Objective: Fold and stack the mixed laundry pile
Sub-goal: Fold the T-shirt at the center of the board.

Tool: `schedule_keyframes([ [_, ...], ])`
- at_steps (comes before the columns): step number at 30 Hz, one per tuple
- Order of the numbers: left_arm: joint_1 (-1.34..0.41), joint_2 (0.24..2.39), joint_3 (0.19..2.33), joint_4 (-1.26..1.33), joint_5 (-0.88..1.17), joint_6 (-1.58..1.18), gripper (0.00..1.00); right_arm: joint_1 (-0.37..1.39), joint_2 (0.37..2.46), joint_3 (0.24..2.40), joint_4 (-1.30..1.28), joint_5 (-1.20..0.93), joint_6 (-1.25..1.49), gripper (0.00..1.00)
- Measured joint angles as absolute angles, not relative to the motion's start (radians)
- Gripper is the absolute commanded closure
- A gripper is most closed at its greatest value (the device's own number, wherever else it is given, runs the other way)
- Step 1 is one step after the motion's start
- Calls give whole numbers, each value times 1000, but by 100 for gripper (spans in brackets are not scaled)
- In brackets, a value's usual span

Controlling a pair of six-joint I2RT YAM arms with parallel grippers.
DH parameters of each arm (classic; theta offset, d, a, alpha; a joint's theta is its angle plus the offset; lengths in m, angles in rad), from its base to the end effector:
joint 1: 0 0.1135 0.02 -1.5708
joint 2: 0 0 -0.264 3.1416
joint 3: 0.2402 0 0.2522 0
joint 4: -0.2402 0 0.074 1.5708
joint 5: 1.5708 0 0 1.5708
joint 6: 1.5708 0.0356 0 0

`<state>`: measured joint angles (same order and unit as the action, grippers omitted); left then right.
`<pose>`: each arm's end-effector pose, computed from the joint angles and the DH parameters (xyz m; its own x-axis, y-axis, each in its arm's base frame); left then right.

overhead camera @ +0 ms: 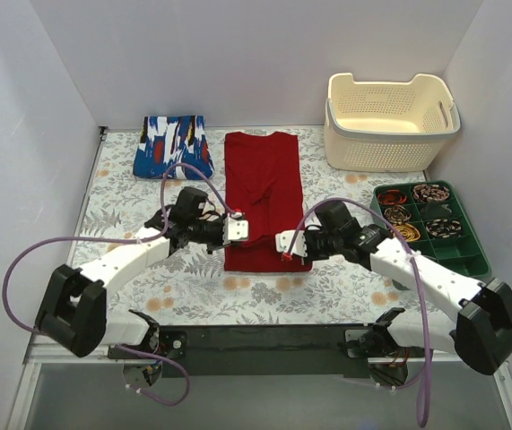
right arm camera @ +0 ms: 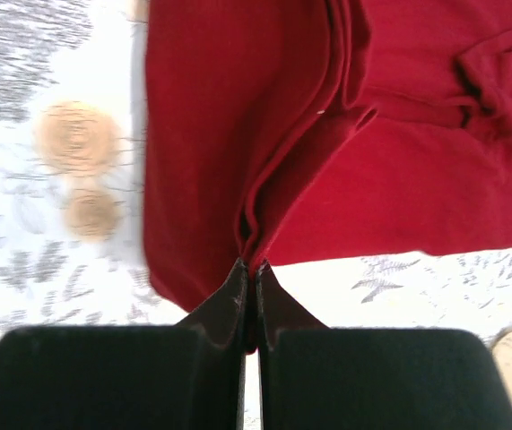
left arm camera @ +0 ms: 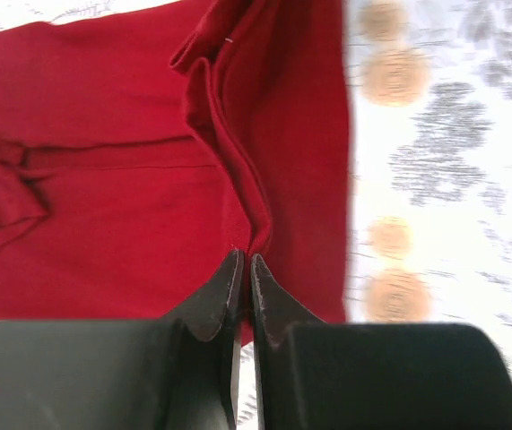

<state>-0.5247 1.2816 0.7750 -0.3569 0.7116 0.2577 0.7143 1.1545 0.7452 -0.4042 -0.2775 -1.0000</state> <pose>0.2079 -0.1472 0.2234 -0.4458 0.4811 -0.7548 0.8896 0.3312 -0.3144 0.1721 0.1621 0.2339 0.3531 -0.7649 -0.5387 -0.8792 -0.0746 -0.4705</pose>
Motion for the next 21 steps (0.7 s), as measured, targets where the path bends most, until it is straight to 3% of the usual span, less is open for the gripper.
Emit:
schedule_keyframes([
  [11,-396,1583,942,-213,755,358,100,537,1467,959,-305,-366,-1156,99],
  [21,-338,1765,1089,-130,784,414,100,481,1669,1097,-224,-399,-1225,99],
])
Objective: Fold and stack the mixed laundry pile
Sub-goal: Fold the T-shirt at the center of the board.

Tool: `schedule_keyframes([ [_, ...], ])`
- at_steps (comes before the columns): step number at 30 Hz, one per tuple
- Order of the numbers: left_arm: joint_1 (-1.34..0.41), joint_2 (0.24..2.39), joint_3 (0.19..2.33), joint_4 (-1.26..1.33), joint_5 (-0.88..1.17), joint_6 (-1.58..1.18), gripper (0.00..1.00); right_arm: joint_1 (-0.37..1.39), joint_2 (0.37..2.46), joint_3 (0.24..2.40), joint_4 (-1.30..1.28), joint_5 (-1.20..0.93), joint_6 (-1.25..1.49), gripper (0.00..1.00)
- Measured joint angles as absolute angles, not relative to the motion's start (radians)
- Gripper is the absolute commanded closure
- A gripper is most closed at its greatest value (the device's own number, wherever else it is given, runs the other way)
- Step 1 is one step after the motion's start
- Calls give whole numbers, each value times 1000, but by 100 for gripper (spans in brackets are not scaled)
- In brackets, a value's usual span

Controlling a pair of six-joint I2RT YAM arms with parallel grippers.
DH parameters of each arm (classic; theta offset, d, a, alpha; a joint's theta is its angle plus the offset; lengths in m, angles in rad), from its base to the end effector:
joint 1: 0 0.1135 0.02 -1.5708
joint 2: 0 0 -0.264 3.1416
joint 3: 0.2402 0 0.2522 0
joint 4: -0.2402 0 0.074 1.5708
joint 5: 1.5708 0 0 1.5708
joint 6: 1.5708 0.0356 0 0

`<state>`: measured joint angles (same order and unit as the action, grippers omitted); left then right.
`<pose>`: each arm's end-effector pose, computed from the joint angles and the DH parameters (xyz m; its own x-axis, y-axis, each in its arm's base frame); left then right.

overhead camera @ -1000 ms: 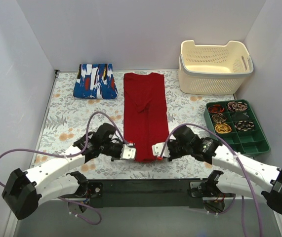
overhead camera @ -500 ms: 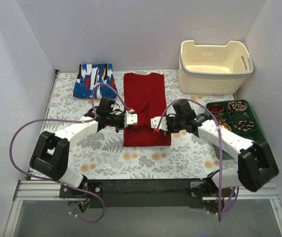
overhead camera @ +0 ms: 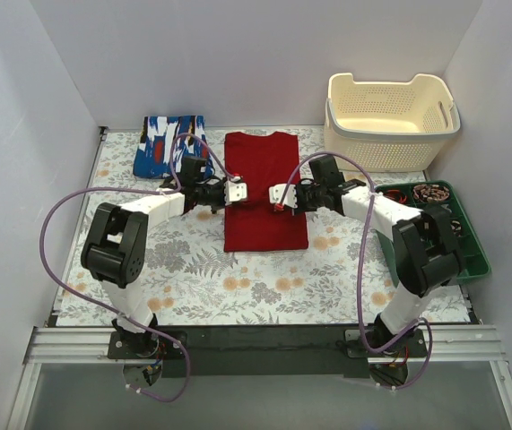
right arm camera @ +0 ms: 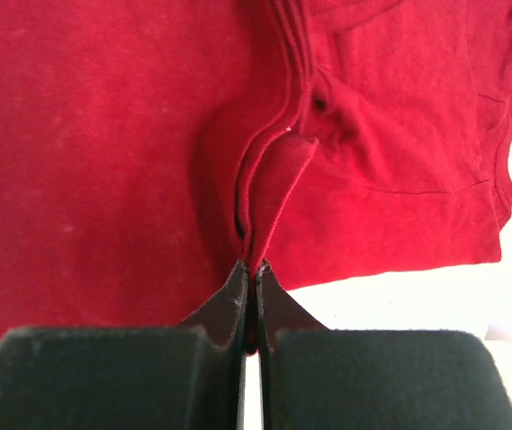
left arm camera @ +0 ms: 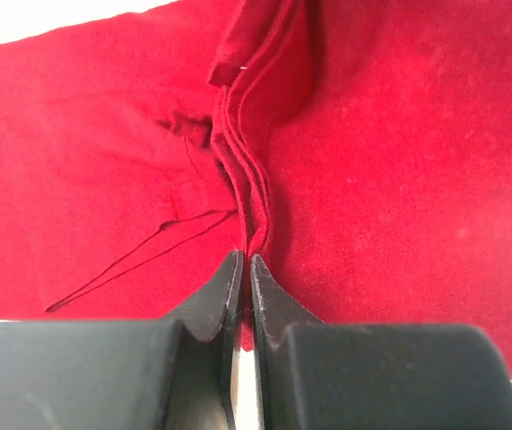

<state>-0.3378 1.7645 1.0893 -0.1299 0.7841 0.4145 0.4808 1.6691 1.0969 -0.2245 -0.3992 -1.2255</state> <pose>0.3391 -0.1458 0.1948 -0.3421 0.4224 -0.8394 0.9114 0.3667 -0.1869 0.3119 0.1783 0.2177 0.4131 -0.7624 -0.4981 -0.8223 -0.0772 -0.5637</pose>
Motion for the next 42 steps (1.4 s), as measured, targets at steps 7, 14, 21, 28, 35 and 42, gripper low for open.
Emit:
schedule_keyframes([
  [7,-305,1863,1095,-66,781,431,100,456,1784,1143,-171,-395,-1250,99],
  [14,-289,1875,1095,-7,787,434,100,449,1814,1146,-146,-395,-1261,99],
  [21,-287,1873,1095,38,789,435,100,444,1821,1178,-114,-394,-1262,99],
  [28,-274,1918,1108,42,775,456,95,443,1888,1199,-82,-384,-1271,99],
  [35,-273,1976,1115,84,741,430,68,442,1932,1199,-75,-341,-1283,56],
  [42,-263,1967,1150,165,654,269,50,438,1913,1221,-73,-272,-1236,38],
])
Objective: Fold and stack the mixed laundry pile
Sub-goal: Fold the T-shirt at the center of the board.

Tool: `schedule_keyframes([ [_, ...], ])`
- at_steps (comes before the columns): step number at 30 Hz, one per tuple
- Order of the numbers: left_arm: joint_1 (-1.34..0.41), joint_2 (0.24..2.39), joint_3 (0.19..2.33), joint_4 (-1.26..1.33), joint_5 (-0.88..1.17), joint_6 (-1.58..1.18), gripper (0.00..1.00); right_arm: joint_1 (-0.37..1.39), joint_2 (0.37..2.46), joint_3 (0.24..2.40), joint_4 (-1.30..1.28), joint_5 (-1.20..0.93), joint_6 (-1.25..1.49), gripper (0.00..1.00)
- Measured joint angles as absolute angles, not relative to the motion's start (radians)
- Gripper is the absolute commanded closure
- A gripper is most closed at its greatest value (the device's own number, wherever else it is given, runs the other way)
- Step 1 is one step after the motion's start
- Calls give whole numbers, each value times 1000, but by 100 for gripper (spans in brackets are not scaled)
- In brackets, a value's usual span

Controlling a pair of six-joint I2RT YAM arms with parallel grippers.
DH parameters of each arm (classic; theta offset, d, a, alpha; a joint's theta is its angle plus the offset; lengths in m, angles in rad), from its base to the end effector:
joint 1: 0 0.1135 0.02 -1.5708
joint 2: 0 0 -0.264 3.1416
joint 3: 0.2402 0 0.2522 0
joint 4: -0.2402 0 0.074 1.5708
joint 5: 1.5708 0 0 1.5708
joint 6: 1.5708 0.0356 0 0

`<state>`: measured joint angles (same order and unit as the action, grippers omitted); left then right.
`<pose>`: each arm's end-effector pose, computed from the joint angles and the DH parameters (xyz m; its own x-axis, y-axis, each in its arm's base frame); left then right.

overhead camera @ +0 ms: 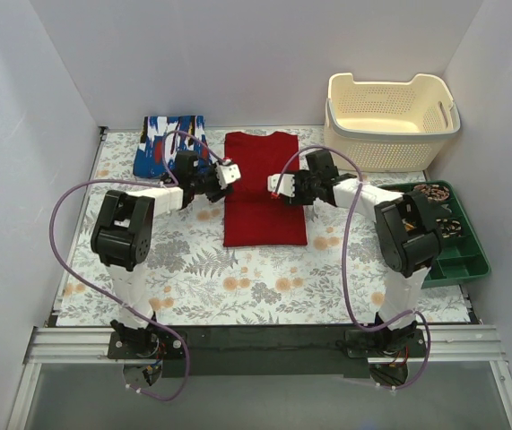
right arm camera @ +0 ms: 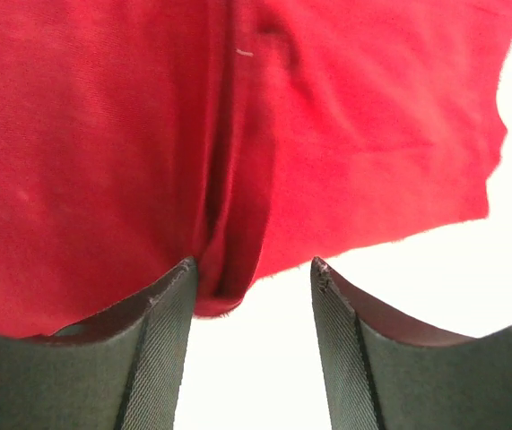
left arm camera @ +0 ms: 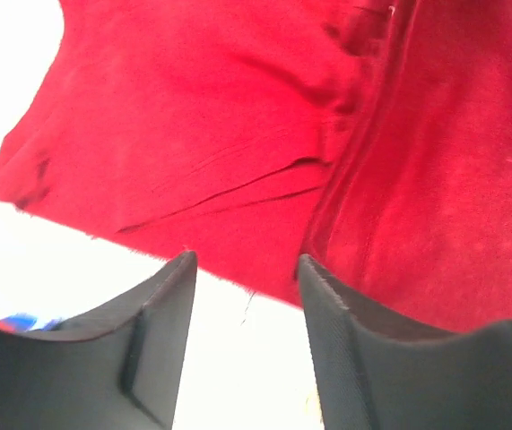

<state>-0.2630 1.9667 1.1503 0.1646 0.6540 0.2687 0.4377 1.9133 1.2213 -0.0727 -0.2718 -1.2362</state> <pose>0.3947 -0.1287 0.1576 -0.3860 0.3221 -0.8644 0.8047 0.5758 -0.1448 0.3707 0.1840 0.1771 0.3455 -0.8429 -0.4125 -0.7840 -0.0176 -0.6205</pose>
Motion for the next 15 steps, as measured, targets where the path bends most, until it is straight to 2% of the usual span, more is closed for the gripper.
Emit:
schedule_keyframes([
  [4,-215,1878,1136,142,651,190,49,424,1794,1221,-126,-257,-1189,40],
  [5,-204,1838,1119,134,651,177,45,421,1752,1221,-141,-261,-1178,41],
  [10,-180,1621,1007,78,710,160,45,418,1555,1161,-186,-323,-1123,54],
  [15,-254,1522,848,17,778,194,51,486,1499,1021,-237,-384,-1102,58],
])
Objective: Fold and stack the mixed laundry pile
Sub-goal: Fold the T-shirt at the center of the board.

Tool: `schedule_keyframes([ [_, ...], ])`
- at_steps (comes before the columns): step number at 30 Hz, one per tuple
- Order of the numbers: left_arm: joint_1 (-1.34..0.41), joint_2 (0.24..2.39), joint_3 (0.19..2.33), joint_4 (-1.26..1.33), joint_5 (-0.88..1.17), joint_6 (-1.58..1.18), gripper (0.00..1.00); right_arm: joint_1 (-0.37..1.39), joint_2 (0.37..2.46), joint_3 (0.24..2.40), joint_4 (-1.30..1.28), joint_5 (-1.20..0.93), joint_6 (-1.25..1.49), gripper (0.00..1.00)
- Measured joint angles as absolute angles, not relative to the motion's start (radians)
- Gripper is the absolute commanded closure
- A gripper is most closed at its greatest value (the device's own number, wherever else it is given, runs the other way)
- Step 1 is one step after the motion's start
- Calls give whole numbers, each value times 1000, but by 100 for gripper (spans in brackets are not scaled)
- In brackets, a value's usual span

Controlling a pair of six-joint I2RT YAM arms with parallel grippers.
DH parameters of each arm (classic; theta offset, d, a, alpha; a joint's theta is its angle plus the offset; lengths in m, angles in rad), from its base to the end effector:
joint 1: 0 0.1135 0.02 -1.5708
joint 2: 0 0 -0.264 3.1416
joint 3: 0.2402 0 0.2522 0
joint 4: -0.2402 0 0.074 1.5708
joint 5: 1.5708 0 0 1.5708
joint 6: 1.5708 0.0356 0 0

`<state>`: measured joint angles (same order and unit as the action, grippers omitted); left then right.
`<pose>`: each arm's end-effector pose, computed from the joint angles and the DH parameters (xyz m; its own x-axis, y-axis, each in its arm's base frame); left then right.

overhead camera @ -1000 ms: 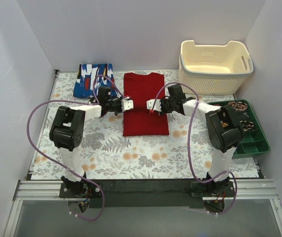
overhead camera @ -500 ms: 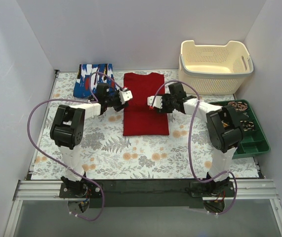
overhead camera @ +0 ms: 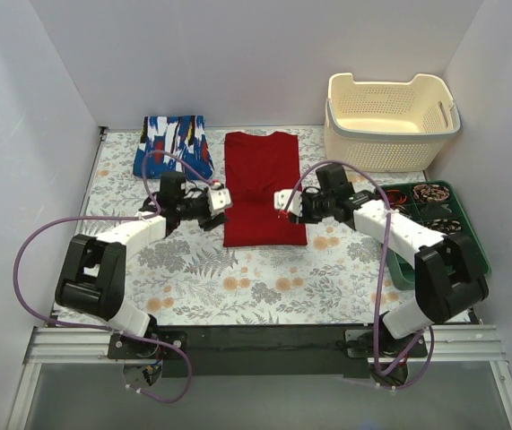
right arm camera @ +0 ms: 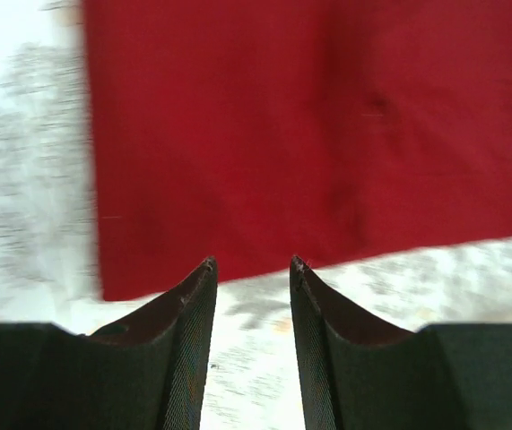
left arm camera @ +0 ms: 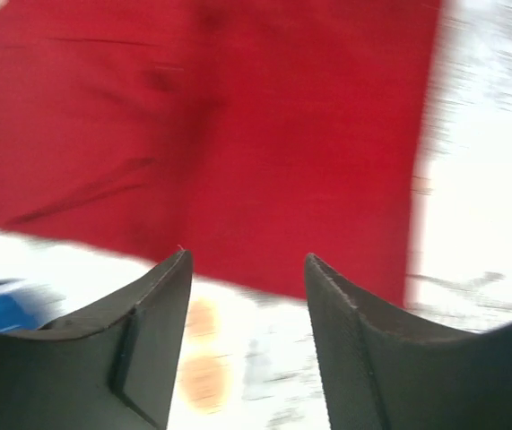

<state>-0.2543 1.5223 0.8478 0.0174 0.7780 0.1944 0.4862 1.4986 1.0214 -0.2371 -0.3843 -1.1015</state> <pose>0.2983 -0.1033 0.2104 -0.4415 0.2569 -0.8597 0.8177 0.5096 -0.2677 0.2828 0.1646 0.2475 0.3478 -0.7514 -0.5608 -0.8257 0.0378 -0.5628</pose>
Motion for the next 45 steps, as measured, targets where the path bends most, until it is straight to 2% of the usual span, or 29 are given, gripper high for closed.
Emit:
schedule_keyframes([
  [7,-337,1523,720,-49,804,276,54,524,1565,925,-291,-403,-1093,60],
  [15,-369,1544,699,-47,801,352,58,533,1581,878,-282,-404,-1080,64],
  [20,-370,1550,673,-40,800,394,57,549,1605,849,-274,-403,-1072,62],
  [24,-376,1553,651,-46,789,418,51,552,1615,849,-249,-402,-1065,59],
  [27,-378,1562,641,-47,776,437,51,552,1619,849,-229,-400,-1060,63],
  [30,-380,1565,640,-41,777,447,61,553,1620,847,-220,-395,-1051,73],
  [32,-380,1574,640,-28,775,445,73,556,1624,844,-207,-390,-1048,77],
  [34,-380,1591,645,-11,772,426,85,558,1625,840,-193,-381,-1045,89],
  [35,-380,1597,651,-7,770,420,95,559,1625,839,-187,-373,-1045,94],
  [36,-380,1609,664,-6,765,411,99,561,1625,836,-179,-367,-1045,99],
  [45,-380,1587,727,-76,738,354,100,564,1565,852,-240,-318,-1013,99],
])
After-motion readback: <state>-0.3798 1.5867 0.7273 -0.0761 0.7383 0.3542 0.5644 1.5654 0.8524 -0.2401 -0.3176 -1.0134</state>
